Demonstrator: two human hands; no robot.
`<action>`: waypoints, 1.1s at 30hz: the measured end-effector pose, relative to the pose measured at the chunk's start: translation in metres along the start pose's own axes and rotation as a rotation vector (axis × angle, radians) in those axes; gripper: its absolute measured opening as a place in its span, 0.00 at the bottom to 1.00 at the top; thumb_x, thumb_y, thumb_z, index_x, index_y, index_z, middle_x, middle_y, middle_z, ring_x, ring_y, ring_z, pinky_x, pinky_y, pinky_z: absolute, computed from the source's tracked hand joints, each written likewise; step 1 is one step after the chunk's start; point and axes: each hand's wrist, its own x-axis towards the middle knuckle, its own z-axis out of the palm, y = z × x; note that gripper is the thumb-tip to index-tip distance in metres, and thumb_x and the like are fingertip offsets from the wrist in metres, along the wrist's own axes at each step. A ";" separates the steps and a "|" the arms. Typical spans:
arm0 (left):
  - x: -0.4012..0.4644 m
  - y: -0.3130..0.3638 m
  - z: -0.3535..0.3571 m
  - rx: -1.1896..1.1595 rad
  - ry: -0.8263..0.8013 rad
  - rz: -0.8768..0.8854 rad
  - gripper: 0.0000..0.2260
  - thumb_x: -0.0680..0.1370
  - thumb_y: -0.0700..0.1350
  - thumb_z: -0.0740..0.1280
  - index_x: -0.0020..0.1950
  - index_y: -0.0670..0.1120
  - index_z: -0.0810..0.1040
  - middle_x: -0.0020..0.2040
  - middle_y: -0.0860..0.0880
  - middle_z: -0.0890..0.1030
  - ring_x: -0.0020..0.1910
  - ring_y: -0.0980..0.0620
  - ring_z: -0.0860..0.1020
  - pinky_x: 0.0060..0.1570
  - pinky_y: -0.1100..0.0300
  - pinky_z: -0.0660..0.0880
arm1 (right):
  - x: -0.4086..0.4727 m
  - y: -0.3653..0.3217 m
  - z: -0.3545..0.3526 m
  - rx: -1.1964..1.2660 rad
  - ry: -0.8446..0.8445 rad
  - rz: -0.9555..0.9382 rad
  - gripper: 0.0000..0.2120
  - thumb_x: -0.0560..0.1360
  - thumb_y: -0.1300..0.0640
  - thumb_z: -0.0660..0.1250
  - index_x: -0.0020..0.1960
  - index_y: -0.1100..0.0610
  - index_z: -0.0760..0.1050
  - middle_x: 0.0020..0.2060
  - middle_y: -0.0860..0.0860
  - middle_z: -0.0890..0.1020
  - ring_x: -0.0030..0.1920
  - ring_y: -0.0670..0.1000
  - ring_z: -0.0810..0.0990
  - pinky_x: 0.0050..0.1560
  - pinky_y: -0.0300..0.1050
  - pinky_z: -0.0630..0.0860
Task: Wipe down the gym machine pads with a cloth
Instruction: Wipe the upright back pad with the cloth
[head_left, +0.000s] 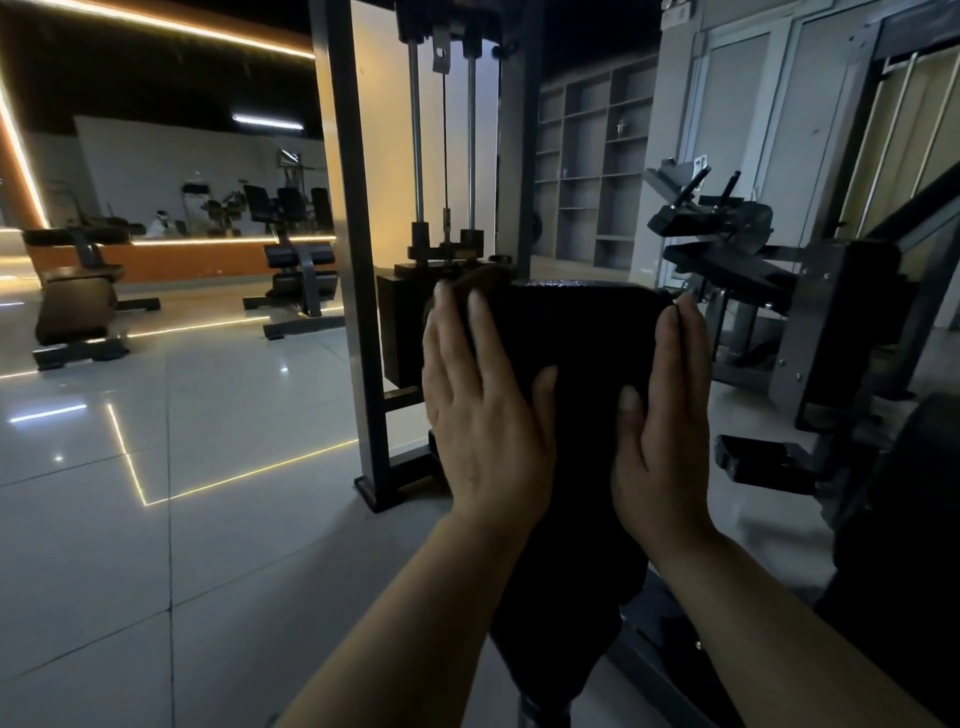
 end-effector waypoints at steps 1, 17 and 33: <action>-0.016 -0.004 0.002 -0.023 -0.008 -0.038 0.30 0.81 0.58 0.50 0.77 0.43 0.48 0.78 0.40 0.50 0.76 0.48 0.46 0.74 0.58 0.44 | 0.000 0.000 0.000 -0.006 0.005 -0.001 0.25 0.81 0.62 0.51 0.76 0.64 0.50 0.76 0.59 0.51 0.77 0.52 0.49 0.73 0.35 0.50; -0.034 -0.020 -0.007 -0.159 -0.123 -0.054 0.31 0.80 0.63 0.47 0.77 0.51 0.40 0.76 0.42 0.52 0.73 0.45 0.55 0.67 0.45 0.64 | -0.001 0.000 0.004 -0.071 0.057 -0.040 0.24 0.81 0.62 0.50 0.76 0.62 0.50 0.76 0.57 0.51 0.77 0.50 0.50 0.73 0.35 0.52; -0.142 -0.059 0.006 -0.323 -0.287 -0.338 0.36 0.74 0.68 0.55 0.75 0.62 0.40 0.73 0.53 0.60 0.68 0.57 0.64 0.58 0.73 0.62 | -0.003 -0.002 0.006 -0.081 0.071 -0.039 0.24 0.81 0.64 0.50 0.75 0.66 0.51 0.75 0.56 0.50 0.77 0.46 0.48 0.73 0.35 0.50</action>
